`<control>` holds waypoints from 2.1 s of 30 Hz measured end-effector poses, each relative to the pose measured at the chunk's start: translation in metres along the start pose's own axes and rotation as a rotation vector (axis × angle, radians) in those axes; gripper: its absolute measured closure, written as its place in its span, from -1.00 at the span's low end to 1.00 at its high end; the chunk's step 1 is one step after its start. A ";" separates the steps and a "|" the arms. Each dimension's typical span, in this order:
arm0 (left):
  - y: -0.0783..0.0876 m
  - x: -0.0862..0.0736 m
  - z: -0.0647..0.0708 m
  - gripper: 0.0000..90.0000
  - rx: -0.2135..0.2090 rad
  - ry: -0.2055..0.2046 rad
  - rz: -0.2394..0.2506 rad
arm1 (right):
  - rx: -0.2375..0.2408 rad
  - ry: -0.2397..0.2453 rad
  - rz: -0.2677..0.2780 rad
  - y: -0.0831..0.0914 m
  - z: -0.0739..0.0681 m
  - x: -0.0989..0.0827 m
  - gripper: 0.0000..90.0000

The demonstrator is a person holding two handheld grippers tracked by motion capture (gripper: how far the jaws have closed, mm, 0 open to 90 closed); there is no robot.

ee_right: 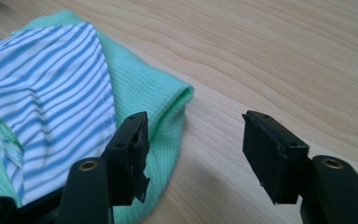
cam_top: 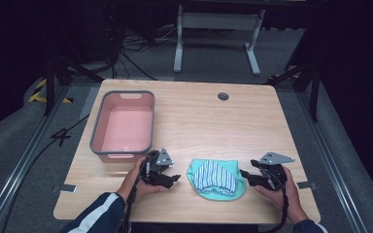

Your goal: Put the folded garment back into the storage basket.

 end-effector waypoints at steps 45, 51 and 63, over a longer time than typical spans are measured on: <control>-0.048 0.017 0.006 0.48 -0.143 0.024 0.047 | 0.138 -0.006 -0.065 -0.031 -0.018 -0.004 0.72; -0.049 0.018 0.008 0.73 -0.177 0.032 0.047 | 0.122 0.006 -0.066 -0.030 -0.021 -0.003 0.80; -0.047 0.021 0.011 0.82 -0.161 0.009 0.033 | 0.109 0.014 -0.054 -0.028 -0.022 -0.002 0.91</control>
Point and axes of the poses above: each handheld gripper's, and its own axes: y roughly backward along the jaws, x roughly out of its top, z roughly to its right, the point moved 2 cm from there along -y, roughly forward along the jaws, and after that the axes turned 11 degrees about z, right-handed, at the moved point
